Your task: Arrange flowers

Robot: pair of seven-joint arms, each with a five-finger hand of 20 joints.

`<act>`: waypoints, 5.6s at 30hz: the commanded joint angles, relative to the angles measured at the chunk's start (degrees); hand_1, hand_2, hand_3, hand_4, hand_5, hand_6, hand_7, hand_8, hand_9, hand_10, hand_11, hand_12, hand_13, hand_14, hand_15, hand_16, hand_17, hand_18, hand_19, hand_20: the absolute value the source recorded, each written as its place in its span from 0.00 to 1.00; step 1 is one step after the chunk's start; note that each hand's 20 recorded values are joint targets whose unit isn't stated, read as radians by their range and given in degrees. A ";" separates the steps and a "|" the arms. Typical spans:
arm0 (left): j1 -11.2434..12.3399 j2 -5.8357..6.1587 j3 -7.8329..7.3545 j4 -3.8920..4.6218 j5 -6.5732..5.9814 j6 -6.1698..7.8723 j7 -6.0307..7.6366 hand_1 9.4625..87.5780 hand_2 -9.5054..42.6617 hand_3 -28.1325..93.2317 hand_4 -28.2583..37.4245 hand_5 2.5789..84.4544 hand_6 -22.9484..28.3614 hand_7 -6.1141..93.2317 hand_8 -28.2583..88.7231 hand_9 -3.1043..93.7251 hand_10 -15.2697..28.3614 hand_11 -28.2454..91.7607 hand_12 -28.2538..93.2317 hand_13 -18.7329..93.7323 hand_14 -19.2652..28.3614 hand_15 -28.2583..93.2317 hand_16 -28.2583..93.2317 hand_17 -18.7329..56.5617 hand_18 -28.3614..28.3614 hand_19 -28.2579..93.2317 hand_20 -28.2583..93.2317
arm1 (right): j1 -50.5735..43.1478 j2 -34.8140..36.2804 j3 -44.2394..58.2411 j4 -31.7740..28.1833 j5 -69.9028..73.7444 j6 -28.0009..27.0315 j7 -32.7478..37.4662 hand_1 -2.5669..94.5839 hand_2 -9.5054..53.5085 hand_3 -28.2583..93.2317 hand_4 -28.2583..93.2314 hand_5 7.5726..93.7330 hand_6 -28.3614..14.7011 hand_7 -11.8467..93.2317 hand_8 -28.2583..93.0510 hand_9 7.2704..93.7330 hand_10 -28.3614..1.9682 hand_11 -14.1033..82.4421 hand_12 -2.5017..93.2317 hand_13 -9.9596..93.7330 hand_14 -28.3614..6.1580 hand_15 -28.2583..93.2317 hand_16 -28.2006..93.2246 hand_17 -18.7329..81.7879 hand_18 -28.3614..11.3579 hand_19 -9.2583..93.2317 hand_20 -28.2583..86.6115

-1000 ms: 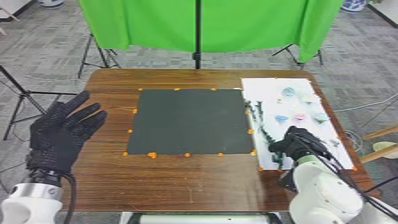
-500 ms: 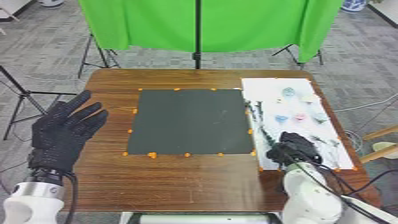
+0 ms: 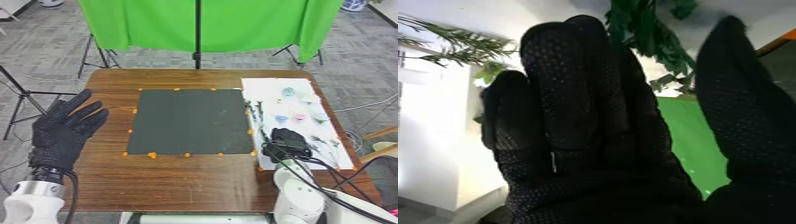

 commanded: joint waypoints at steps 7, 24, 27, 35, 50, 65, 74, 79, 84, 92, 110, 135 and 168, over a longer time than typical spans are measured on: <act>0.04 -0.23 -0.11 0.37 0.30 -0.64 -1.05 0.14 0.35 0.87 0.04 0.41 0.64 0.21 0.16 0.37 0.84 0.46 0.33 0.38 1.00 0.63 0.16 0.14 1.00 0.73 0.19 | -0.76 -1.73 -2.46 3.11 -0.12 0.09 0.55 0.59 0.00 0.77 0.00 0.82 0.59 0.40 0.27 0.90 0.57 0.57 0.31 0.89 0.61 0.79 0.38 0.72 0.24 1.00 0.55; 1.01 -0.44 -0.92 -0.40 0.34 -0.12 -0.61 0.14 0.35 0.87 0.04 0.41 0.64 0.21 0.16 0.37 0.84 0.46 0.33 0.38 1.00 0.62 0.16 0.14 1.00 0.73 0.19 | -1.48 1.20 1.59 0.26 -8.46 10.33 2.64 0.62 0.00 0.80 0.00 0.89 0.58 0.38 0.31 0.96 0.59 0.55 0.32 0.94 0.65 0.78 0.40 0.74 0.21 1.00 0.58; 1.17 -0.30 -1.03 -0.64 0.37 0.03 -0.37 0.14 0.35 0.87 0.04 0.41 0.64 0.21 0.16 0.37 0.84 0.46 0.33 0.38 1.00 0.62 0.16 0.14 1.00 0.73 0.19 | -0.72 1.38 1.73 -0.34 -10.72 11.72 3.51 0.62 0.00 0.81 0.00 0.90 0.58 0.38 0.31 0.96 0.59 0.56 0.32 0.94 0.65 0.78 0.41 0.75 0.21 1.00 0.59; 1.94 0.13 -2.05 -1.38 0.51 0.45 -0.11 0.14 0.35 0.87 0.04 0.41 0.64 0.21 0.16 0.37 0.84 0.46 0.33 0.38 1.00 0.62 0.16 0.14 1.00 0.73 0.19 | 4.92 -0.66 1.68 -3.15 -10.28 12.57 -1.15 0.62 0.00 0.81 0.00 0.90 0.58 0.37 0.32 0.97 0.58 0.57 0.31 0.94 0.66 0.78 0.41 0.75 0.21 1.00 0.61; -1.50 3.58 -1.85 -1.84 0.11 3.10 1.14 0.14 0.35 0.87 0.04 0.41 0.64 0.21 0.16 0.37 0.84 0.46 0.33 0.38 1.00 0.63 0.16 0.14 1.00 0.73 0.19 | 29.55 -25.43 -12.94 10.47 6.74 9.96 -14.40 0.61 0.00 0.82 0.00 0.91 0.58 0.37 0.32 0.97 0.60 0.57 0.31 0.95 0.67 0.78 0.41 0.76 0.22 1.00 0.62; -15.46 9.08 3.16 0.88 0.93 -0.59 0.46 0.15 0.35 0.87 0.04 0.41 0.65 0.21 0.16 0.38 0.85 0.47 0.33 0.39 1.00 0.63 0.16 0.15 1.00 0.75 0.19 | 43.03 -37.72 -24.52 23.19 22.06 11.55 -12.61 0.61 0.00 0.82 0.00 0.91 0.58 0.37 0.32 0.98 0.60 0.58 0.30 0.96 0.67 0.78 0.41 0.77 0.22 1.00 0.62; -23.83 11.34 8.90 2.31 1.03 -1.02 0.45 0.14 0.35 0.87 0.04 0.41 0.65 0.21 0.16 0.38 0.85 0.47 0.33 0.39 1.00 0.63 0.16 0.16 1.00 0.76 0.18 | 42.92 -42.38 -24.47 28.57 30.25 11.79 -8.78 0.60 0.00 0.82 0.00 0.90 0.59 0.37 0.32 0.97 0.59 0.60 0.28 0.95 0.67 0.78 0.41 0.77 0.22 1.00 0.62; -23.70 12.48 9.28 2.13 0.56 -1.87 3.45 0.15 0.35 0.87 0.04 0.41 0.64 0.22 0.16 0.38 0.85 0.47 0.33 0.39 1.00 0.63 0.16 0.16 1.00 0.76 0.18 | 44.19 -42.47 -26.68 28.76 32.43 12.45 -8.18 0.59 0.00 0.82 0.00 0.89 0.59 0.38 0.31 0.96 0.59 0.61 0.27 0.95 0.67 0.78 0.41 0.76 0.23 1.00 0.63; -24.08 13.14 9.85 2.02 0.36 -1.72 4.71 0.15 0.35 0.87 0.04 0.41 0.65 0.21 0.16 0.38 0.85 0.47 0.33 0.39 1.00 0.63 0.16 0.16 1.00 0.77 0.17 | 45.30 -42.79 -28.12 29.44 33.69 12.58 -7.83 0.58 0.00 0.81 0.00 0.89 0.59 0.39 0.31 0.96 0.58 0.62 0.27 0.94 0.66 0.79 0.41 0.76 0.23 1.00 0.63; -24.75 14.14 10.36 1.93 0.09 -1.60 6.06 0.15 0.35 0.87 0.04 0.41 0.65 0.21 0.16 0.38 0.85 0.47 0.33 0.39 1.00 0.63 0.16 0.16 1.00 0.77 0.16 | 47.33 -43.64 -29.99 30.08 37.28 12.38 -7.80 0.54 0.00 0.79 0.00 0.88 0.59 0.37 0.28 0.94 0.56 0.62 0.26 0.93 0.65 0.79 0.41 0.75 0.23 1.00 0.63; -22.66 15.23 9.33 1.67 -1.02 -0.87 9.29 0.15 0.35 0.87 0.04 0.41 0.65 0.22 0.16 0.38 0.85 0.47 0.33 0.39 1.00 0.63 0.16 0.16 1.00 0.77 0.15 | 47.50 -41.78 -30.24 27.71 37.77 8.52 -12.31 0.45 0.00 0.82 0.02 0.76 0.58 0.29 0.15 0.88 0.51 0.61 0.25 0.88 0.60 0.81 0.40 0.71 0.23 1.00 0.60; -20.62 15.92 8.71 1.53 -2.24 0.19 12.54 0.15 0.35 0.87 0.04 0.41 0.65 0.22 0.16 0.38 0.85 0.47 0.33 0.39 1.00 0.64 0.16 0.16 1.00 0.78 0.14 | 44.92 -40.76 -24.54 27.19 42.32 -15.71 -21.59 0.39 0.07 0.84 0.02 0.52 0.70 0.24 0.13 0.80 0.44 0.59 0.24 0.81 0.53 0.83 0.38 0.64 0.21 1.00 0.56; -16.78 10.78 4.77 1.57 -2.15 -1.76 5.32 0.15 0.35 0.87 0.04 0.42 0.65 0.22 0.16 0.38 0.85 0.47 0.33 0.39 1.00 0.64 0.16 0.16 1.00 0.78 0.13 | 38.86 -38.46 -15.50 19.83 43.31 -16.01 -29.78 0.39 0.07 0.84 0.00 0.55 0.74 0.24 0.12 0.83 0.47 0.54 0.22 0.82 0.55 0.82 0.38 0.65 0.19 1.00 0.54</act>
